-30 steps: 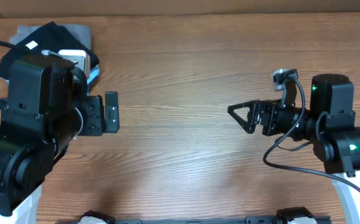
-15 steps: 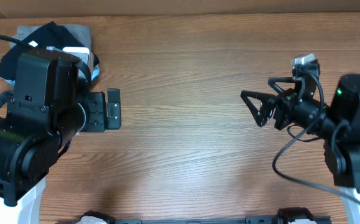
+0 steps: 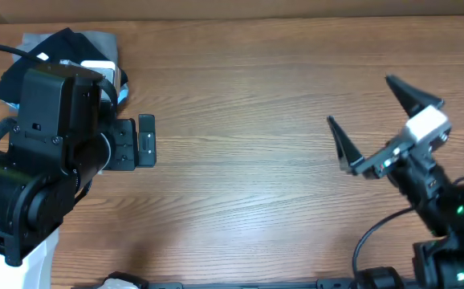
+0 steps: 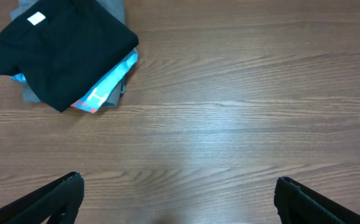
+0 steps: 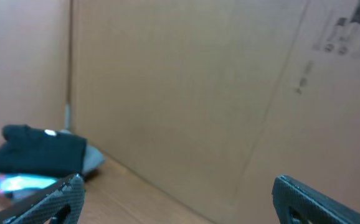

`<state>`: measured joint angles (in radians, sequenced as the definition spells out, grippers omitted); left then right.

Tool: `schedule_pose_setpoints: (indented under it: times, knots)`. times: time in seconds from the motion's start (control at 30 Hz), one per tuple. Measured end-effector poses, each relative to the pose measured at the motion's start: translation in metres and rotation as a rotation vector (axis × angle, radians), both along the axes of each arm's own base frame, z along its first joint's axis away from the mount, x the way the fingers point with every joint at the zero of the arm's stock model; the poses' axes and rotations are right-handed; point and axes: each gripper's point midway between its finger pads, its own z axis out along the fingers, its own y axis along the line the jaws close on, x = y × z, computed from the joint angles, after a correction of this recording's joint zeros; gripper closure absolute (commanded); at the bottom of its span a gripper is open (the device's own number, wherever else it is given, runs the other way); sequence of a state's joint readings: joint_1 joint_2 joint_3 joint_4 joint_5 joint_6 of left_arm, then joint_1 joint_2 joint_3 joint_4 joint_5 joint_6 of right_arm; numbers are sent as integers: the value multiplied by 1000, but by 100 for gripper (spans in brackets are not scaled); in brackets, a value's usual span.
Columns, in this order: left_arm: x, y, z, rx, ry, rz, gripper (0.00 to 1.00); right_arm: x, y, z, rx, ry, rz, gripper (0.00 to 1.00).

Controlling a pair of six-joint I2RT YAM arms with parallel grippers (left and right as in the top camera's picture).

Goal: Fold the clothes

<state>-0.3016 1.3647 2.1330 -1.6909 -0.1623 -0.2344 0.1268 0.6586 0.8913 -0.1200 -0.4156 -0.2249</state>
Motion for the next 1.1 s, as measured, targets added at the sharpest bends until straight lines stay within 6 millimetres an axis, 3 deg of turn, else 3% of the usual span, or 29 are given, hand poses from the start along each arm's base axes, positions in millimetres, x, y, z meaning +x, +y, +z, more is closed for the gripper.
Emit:
schedule_pose_setpoints:
  times: [0.27, 0.33, 0.57, 0.77, 0.93, 1.1]
  knots:
    - [0, 0, 0, 1, 1, 0, 0, -7, -10, -102, -5, 21, -59, 0]
    - [0, 0, 0, 0, 1, 0, 0, -15, -12, -119, 3, -28, -62, 0]
    - [1, 0, -1, 1, 3, 0, 0, -40, -16, -154, 33, -210, -66, 0]
    - [1, 0, -1, 1, 2, 0, 0, -35, -15, -183, 21, -126, -68, 0]
    - [1, 0, -1, 1, 2, 0, 0, -27, -15, -221, -5, 40, -72, 0]
    - [1, 0, -1, 1, 2, 0, 0, -27, -12, -238, -19, 111, -56, 0]
